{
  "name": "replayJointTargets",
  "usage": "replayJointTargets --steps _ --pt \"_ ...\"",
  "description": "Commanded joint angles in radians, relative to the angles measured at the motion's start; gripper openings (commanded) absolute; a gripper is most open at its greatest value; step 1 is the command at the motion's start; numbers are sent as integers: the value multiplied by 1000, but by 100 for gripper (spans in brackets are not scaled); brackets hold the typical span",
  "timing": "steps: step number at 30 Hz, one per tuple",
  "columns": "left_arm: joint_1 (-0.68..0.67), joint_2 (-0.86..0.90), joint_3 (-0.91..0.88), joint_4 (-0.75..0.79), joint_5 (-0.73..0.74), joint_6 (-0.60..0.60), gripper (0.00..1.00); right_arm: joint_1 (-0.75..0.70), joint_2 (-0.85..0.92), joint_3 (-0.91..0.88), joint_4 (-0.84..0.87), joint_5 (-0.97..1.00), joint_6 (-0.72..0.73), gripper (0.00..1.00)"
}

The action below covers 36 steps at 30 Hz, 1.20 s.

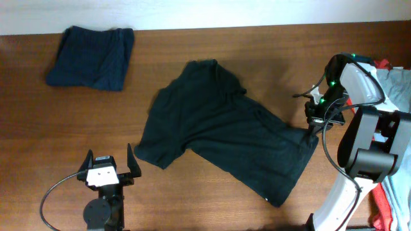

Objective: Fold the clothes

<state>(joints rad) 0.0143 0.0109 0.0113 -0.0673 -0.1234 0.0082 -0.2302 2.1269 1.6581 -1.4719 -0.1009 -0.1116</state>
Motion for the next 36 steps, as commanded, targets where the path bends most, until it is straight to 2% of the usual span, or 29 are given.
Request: replayJointTargets --steps 1,13,15,18,20,23,26,31,33,36 --pt "-3 -5 -2 -4 3 19 99 -7 -11 17 43 91 19 4" --pt "-3 -5 -2 -4 3 19 99 -35 -11 14 262 91 27 6" --pt "-3 -5 -2 -4 3 19 99 -35 -11 14 285 119 59 18" --pt "-3 -5 -2 -4 3 19 99 -35 -11 14 320 186 112 27" --pt "-3 -5 -2 -4 3 19 99 -35 -11 14 360 219 128 39" --pt "-3 -5 -2 -4 3 19 99 -35 -13 22 389 218 127 42" --pt "-3 -5 -2 -4 3 19 99 -33 -21 77 333 211 117 42" --pt "-3 -5 -2 -4 3 19 99 -24 -58 166 198 -57 37 43" --pt "-3 -5 -2 -4 3 19 99 -24 -64 169 185 -91 39 47" --pt "-3 -5 -2 -4 3 19 99 -27 -61 169 189 -55 38 59"
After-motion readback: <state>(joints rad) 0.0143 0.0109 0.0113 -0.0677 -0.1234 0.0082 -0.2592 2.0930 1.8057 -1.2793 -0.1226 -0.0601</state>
